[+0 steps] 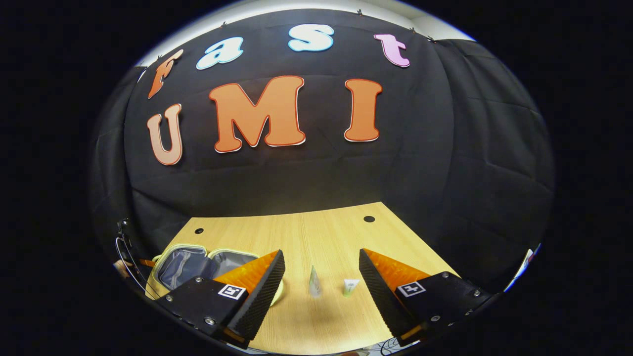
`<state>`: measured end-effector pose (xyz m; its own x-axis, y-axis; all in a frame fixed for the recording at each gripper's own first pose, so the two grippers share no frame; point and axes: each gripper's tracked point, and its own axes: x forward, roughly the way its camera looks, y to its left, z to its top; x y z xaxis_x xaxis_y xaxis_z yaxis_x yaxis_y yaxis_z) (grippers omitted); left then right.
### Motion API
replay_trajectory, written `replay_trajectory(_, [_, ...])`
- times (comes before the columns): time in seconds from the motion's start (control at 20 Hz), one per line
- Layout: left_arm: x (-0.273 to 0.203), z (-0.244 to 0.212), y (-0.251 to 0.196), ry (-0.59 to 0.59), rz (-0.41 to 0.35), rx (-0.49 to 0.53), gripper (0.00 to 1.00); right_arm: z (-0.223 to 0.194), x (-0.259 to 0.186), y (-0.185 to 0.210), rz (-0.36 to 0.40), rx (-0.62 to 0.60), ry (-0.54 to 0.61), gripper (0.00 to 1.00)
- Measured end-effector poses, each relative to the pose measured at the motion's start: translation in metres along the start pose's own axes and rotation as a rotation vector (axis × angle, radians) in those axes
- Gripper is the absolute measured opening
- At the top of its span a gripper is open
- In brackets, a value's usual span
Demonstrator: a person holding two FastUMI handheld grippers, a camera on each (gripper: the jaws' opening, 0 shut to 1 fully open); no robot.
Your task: First open the suitcase, pack the skin care products into it, and then close the suitcase.
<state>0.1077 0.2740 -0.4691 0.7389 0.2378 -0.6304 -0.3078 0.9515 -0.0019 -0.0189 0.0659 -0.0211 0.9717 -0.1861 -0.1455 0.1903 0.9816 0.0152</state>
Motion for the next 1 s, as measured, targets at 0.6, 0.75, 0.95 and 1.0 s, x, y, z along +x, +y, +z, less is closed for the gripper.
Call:
replay_trajectory(0.6, [-0.143,0.094,-0.184,-0.43,0.039,0.241,0.98,-0.019,0.021,-0.04,0.034,-0.062,-0.008,0.95])
replay_trajectory(0.75, [-0.16,0.091,-0.283,-0.483,-0.057,0.228,0.96,-0.021,0.028,-0.056,0.052,-0.071,-0.008,0.95])
replay_trajectory(0.95, [-0.176,0.082,-0.402,-0.559,-0.184,0.244,0.98,-0.024,0.037,-0.082,0.067,-0.072,0.002,0.95])
replay_trajectory(1.0, [-0.18,0.076,-0.433,-0.569,-0.215,0.262,0.98,-0.024,0.039,-0.09,0.071,-0.07,0.007,0.95])
